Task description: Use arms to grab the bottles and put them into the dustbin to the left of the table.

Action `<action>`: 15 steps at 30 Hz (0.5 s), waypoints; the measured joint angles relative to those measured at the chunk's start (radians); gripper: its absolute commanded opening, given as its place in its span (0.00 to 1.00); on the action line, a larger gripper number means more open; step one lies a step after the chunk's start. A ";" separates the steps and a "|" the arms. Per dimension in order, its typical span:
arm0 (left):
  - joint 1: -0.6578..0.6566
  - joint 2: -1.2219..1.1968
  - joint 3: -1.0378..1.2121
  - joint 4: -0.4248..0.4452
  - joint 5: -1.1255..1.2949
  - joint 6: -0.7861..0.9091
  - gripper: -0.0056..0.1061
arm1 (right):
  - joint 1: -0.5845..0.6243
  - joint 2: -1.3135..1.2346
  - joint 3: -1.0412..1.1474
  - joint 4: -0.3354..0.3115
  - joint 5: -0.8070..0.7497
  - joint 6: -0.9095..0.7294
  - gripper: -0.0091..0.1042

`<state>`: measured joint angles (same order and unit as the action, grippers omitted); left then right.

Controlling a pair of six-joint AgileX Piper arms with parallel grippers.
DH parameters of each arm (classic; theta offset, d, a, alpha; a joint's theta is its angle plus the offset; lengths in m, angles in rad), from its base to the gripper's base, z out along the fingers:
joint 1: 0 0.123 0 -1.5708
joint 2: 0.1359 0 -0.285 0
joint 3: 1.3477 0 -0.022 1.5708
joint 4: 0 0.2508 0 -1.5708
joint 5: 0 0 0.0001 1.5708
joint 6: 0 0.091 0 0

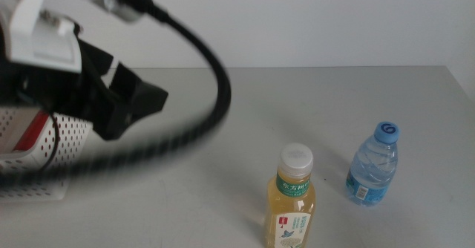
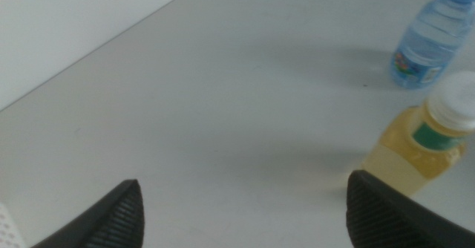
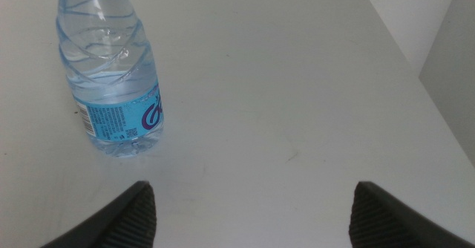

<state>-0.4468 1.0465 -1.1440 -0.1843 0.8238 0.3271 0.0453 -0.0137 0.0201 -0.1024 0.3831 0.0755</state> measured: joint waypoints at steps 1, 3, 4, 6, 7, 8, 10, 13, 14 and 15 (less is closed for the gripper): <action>-0.025 -0.028 0.046 0.000 -0.031 0.000 0.89 | 0.000 0.000 0.000 0.000 0.000 0.000 0.67; -0.081 -0.090 0.154 0.000 -0.107 0.000 0.89 | 0.000 0.000 0.000 0.000 0.000 0.000 0.67; -0.107 -0.113 0.203 0.000 -0.136 0.000 0.89 | 0.000 0.000 0.000 0.000 0.000 0.000 0.67; -0.152 -0.165 0.297 0.011 -0.201 -0.002 0.89 | 0.000 0.000 0.000 0.000 0.000 0.000 0.67; -0.173 -0.189 0.342 0.025 -0.231 -0.011 0.89 | 0.000 0.000 0.000 0.000 0.000 0.000 0.67; -0.189 -0.211 0.378 0.041 -0.262 -0.030 0.89 | 0.000 0.000 0.000 0.000 0.000 0.000 0.67; -0.226 -0.251 0.463 0.093 -0.324 -0.105 0.89 | 0.000 0.000 0.000 0.000 0.000 0.000 0.67; -0.271 -0.297 0.573 0.196 -0.423 -0.264 0.89 | 0.000 0.000 0.000 0.000 0.000 0.000 0.67; -0.283 -0.309 0.609 0.224 -0.453 -0.310 0.89 | 0.000 0.000 0.000 0.000 0.000 0.000 0.67; -0.297 -0.321 0.641 0.258 -0.490 -0.362 0.89 | 0.000 0.000 0.000 0.000 0.000 0.000 0.67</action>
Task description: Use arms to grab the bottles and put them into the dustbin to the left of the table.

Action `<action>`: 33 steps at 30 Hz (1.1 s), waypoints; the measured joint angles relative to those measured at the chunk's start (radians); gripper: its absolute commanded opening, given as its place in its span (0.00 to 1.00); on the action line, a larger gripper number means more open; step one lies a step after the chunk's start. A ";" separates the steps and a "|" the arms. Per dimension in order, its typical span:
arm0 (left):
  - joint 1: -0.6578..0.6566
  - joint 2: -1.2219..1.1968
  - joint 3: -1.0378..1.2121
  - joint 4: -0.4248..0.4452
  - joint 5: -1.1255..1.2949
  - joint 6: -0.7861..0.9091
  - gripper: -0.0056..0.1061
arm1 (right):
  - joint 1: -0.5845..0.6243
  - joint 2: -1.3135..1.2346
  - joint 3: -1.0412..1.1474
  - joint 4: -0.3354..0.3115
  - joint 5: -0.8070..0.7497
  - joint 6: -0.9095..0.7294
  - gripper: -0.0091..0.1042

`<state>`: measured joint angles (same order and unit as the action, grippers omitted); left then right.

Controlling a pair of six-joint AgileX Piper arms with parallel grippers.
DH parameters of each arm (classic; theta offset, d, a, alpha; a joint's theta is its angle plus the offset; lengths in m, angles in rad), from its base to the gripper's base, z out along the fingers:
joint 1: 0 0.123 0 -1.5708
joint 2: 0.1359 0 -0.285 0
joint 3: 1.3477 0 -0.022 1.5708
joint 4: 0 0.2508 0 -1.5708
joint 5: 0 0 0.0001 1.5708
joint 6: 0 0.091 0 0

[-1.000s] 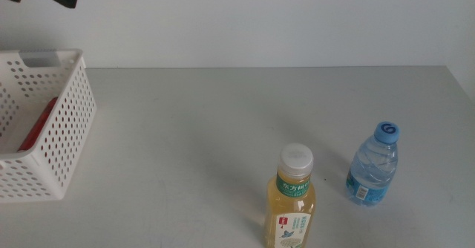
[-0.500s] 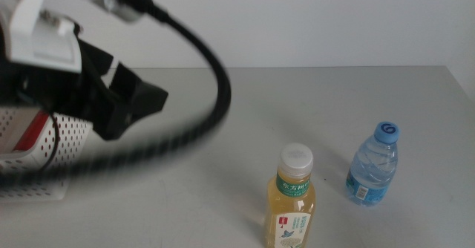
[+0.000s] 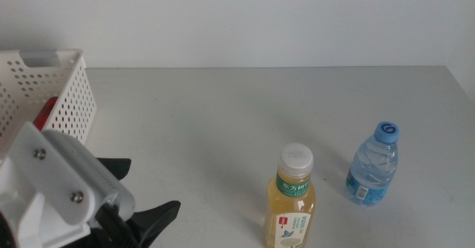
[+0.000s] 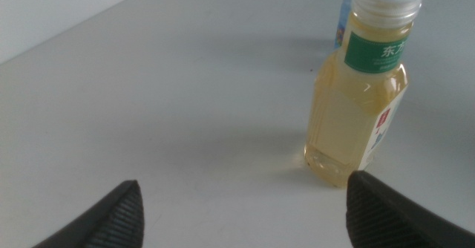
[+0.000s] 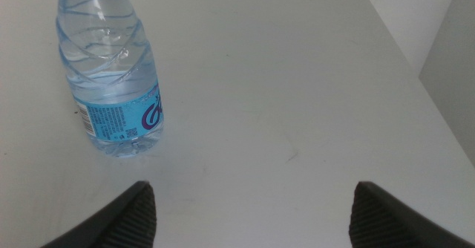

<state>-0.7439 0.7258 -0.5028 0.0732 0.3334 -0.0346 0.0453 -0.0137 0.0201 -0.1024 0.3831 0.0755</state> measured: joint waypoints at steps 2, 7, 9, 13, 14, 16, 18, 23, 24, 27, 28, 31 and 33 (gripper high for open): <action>-0.026 -0.018 0.051 0.049 -0.074 -0.074 0.89 | 0.000 0.000 0.000 0.000 0.000 0.000 0.67; -0.072 -0.024 0.142 0.077 -0.195 -0.126 0.89 | 0.000 0.000 0.000 0.000 0.000 0.000 0.67; -0.091 -0.024 0.166 0.077 -0.229 -0.126 0.89 | 0.000 0.000 0.000 0.000 0.000 0.000 0.67; -0.144 -0.025 0.196 0.092 -0.280 -0.128 0.89 | 0.000 0.000 0.000 0.000 0.000 0.000 0.67; -0.153 -0.025 0.202 0.100 -0.289 -0.126 0.89 | 0.000 0.000 0.000 0.000 0.000 0.000 0.67; -0.174 -0.025 0.213 0.117 -0.297 -0.122 0.89 | 0.000 0.000 0.000 0.000 0.000 0.000 0.67; -0.185 -0.026 0.220 0.122 -0.300 -0.122 0.89 | 0.000 0.000 0.000 0.000 0.000 0.000 0.67; -0.186 -0.026 0.222 0.123 -0.318 -0.122 0.89 | 0.000 0.000 0.000 0.000 0.000 0.000 0.67; -0.186 -0.026 0.222 0.123 -0.333 -0.122 0.89 | 0.000 0.000 0.000 0.000 0.000 0.000 0.67; -0.186 -0.025 0.222 0.123 -0.389 -0.122 0.89 | 0.000 0.000 0.000 0.000 0.000 0.000 0.67; -0.186 -0.022 0.222 0.124 -0.396 -0.122 0.89 | 0.000 0.000 0.000 0.000 0.000 0.000 0.67; -0.186 0.013 0.222 0.126 -0.411 -0.122 0.89 | 0.000 0.000 0.000 0.000 0.000 0.000 0.67; -0.186 0.062 0.222 0.126 -0.432 -0.122 0.89 | 0.000 0.000 0.000 0.000 0.000 0.000 0.67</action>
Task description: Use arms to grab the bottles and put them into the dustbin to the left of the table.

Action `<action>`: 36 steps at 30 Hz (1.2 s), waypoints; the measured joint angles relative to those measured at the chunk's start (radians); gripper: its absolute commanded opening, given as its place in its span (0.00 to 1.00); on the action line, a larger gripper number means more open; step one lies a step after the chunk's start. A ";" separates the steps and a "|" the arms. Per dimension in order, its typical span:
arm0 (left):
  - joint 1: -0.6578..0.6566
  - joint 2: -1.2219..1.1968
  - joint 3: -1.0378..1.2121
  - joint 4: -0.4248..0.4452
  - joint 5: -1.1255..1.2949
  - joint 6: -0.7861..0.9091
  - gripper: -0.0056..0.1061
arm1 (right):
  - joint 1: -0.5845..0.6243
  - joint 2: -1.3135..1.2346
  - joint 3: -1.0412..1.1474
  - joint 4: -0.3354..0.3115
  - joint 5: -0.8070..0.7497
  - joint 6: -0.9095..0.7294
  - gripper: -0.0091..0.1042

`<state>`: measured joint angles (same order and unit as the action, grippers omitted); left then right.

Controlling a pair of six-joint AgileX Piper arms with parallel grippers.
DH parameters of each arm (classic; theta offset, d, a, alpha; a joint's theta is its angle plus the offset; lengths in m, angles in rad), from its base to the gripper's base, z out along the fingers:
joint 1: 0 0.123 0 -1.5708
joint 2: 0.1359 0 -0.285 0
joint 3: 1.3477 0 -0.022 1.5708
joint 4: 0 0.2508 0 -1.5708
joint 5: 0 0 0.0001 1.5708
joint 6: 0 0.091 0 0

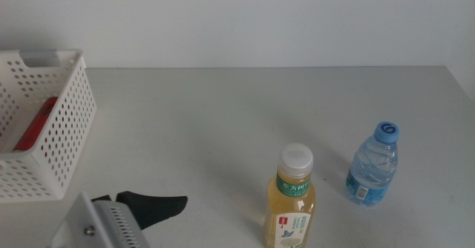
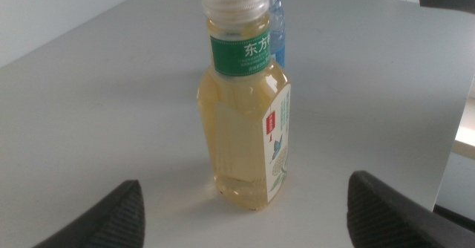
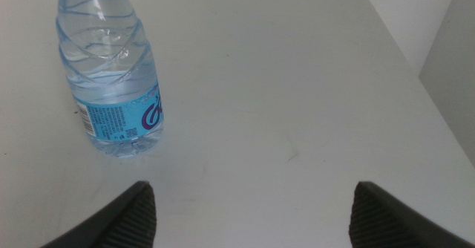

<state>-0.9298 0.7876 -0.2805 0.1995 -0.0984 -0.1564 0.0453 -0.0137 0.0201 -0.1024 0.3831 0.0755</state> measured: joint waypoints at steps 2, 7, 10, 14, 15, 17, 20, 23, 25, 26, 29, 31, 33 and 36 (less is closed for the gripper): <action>0.000 0.054 0.000 -0.002 -0.049 0.000 0.89 | 0.000 0.000 0.000 0.000 0.000 0.000 0.67; 0.000 0.212 0.000 -0.040 -0.246 0.000 0.89 | 0.000 0.000 0.000 0.000 0.000 0.000 0.67; 0.000 0.313 0.000 -0.066 -0.360 0.004 0.89 | 0.000 0.000 0.000 0.000 0.000 0.000 0.67; 0.000 0.435 0.000 -0.075 -0.495 0.004 0.89 | 0.000 0.000 0.000 0.000 0.000 0.000 0.67; 0.000 0.462 0.000 -0.076 -0.524 0.004 0.89 | 0.000 0.000 0.000 0.000 0.000 0.000 0.67; 0.000 0.503 0.000 -0.084 -0.568 0.004 0.89 | 0.000 0.000 0.000 0.000 0.000 0.000 0.67; 0.000 0.557 0.000 -0.096 -0.624 0.004 0.89 | 0.000 0.000 0.000 0.000 0.000 0.000 0.67; 0.008 0.596 -0.001 -0.097 -0.673 0.004 0.89 | 0.000 0.000 0.000 0.000 0.000 0.000 0.67; 0.023 0.623 -0.002 -0.093 -0.708 -0.002 0.89 | 0.000 0.000 0.000 0.000 0.000 0.000 0.67; 0.031 0.634 -0.002 -0.092 -0.724 -0.008 0.89 | 0.000 0.000 0.000 0.000 0.000 0.000 0.67; 0.047 0.678 -0.003 -0.078 -0.781 -0.021 0.89 | 0.000 0.000 0.000 0.000 0.000 0.000 0.67; 0.054 0.709 -0.008 -0.066 -0.808 -0.032 0.89 | 0.000 0.000 0.000 0.000 0.000 0.000 0.67; 0.063 0.738 -0.018 -0.052 -0.826 -0.041 0.89 | 0.000 0.000 0.000 0.000 0.000 0.000 0.67; 0.077 0.779 -0.039 -0.026 -0.848 -0.053 0.89 | 0.000 0.000 0.000 0.000 0.000 0.000 0.67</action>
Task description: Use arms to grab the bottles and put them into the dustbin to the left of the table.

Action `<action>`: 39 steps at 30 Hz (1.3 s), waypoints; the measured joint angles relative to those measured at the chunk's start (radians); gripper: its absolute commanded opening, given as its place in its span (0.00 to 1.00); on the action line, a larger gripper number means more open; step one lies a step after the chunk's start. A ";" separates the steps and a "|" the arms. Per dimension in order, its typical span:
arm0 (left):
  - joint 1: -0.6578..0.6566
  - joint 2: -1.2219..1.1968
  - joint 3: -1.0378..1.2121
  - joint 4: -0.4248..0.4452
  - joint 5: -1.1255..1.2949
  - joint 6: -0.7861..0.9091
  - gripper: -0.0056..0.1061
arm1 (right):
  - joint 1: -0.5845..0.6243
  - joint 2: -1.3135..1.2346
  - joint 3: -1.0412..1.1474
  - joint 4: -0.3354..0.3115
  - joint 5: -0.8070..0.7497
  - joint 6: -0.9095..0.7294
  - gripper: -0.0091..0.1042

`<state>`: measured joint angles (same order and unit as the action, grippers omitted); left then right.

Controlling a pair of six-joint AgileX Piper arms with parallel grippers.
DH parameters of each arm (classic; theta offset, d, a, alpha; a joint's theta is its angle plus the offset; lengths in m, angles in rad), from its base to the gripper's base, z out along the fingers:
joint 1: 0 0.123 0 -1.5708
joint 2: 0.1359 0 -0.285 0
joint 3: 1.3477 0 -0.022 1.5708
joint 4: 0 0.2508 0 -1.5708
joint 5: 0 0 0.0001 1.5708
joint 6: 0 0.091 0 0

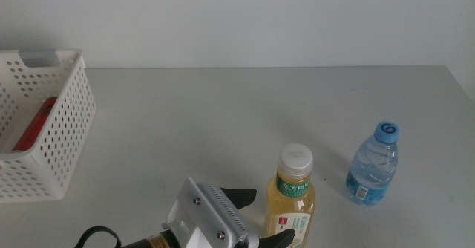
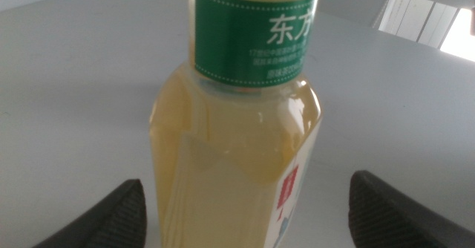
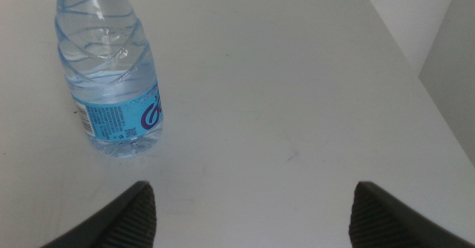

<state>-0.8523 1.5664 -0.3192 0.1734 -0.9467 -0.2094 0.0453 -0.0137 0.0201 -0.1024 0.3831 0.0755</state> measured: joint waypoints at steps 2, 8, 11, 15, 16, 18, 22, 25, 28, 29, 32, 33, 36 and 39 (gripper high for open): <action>0.012 0.021 -0.016 0.021 -0.004 -0.012 0.89 | 0.000 0.000 0.000 0.000 0.000 0.000 0.67; 0.035 0.075 -0.065 0.060 -0.005 -0.034 0.89 | 0.000 0.000 0.000 0.000 0.000 0.000 0.67; 0.035 0.111 -0.090 0.066 -0.005 -0.037 0.89 | 0.000 0.000 0.000 0.000 0.000 0.000 0.67; 0.035 0.162 -0.124 0.081 -0.005 -0.040 0.89 | 0.000 0.000 0.000 0.000 0.000 0.000 0.67; 0.035 0.171 -0.132 0.087 -0.005 -0.040 0.89 | 0.000 0.000 0.000 0.000 0.000 0.000 0.67; 0.035 0.183 -0.146 0.095 -0.006 -0.040 0.89 | 0.000 0.000 0.000 0.000 0.000 0.000 0.67; 0.035 0.208 -0.178 0.109 -0.007 -0.041 0.89 | 0.000 0.000 0.000 0.000 0.000 0.000 0.67; 0.035 0.234 -0.204 0.115 -0.010 -0.041 0.89 | 0.000 0.000 0.000 0.000 0.000 0.000 0.67; 0.035 0.261 -0.231 0.126 -0.011 -0.041 0.89 | 0.000 0.000 0.000 0.000 0.000 0.000 0.67; 0.035 0.269 -0.239 0.132 -0.011 -0.041 0.89 | 0.000 0.000 0.000 0.000 0.000 0.000 0.67; 0.035 0.281 -0.259 0.142 -0.010 -0.041 0.89 | 0.000 0.000 0.000 0.000 0.000 0.000 0.67; 0.035 0.283 -0.264 0.143 -0.009 -0.041 0.89 | 0.000 0.000 0.000 0.000 0.000 0.000 0.67; 0.035 0.283 -0.278 0.146 -0.009 -0.041 0.89 | 0.000 0.000 0.000 0.000 0.000 0.000 0.67; 0.038 0.286 -0.286 0.152 -0.009 -0.040 0.89 | 0.000 0.000 0.000 0.000 0.000 0.000 0.67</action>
<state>-0.8147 1.8528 -0.6055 0.3259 -0.9557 -0.2490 0.0453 -0.0137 0.0201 -0.1024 0.3831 0.0755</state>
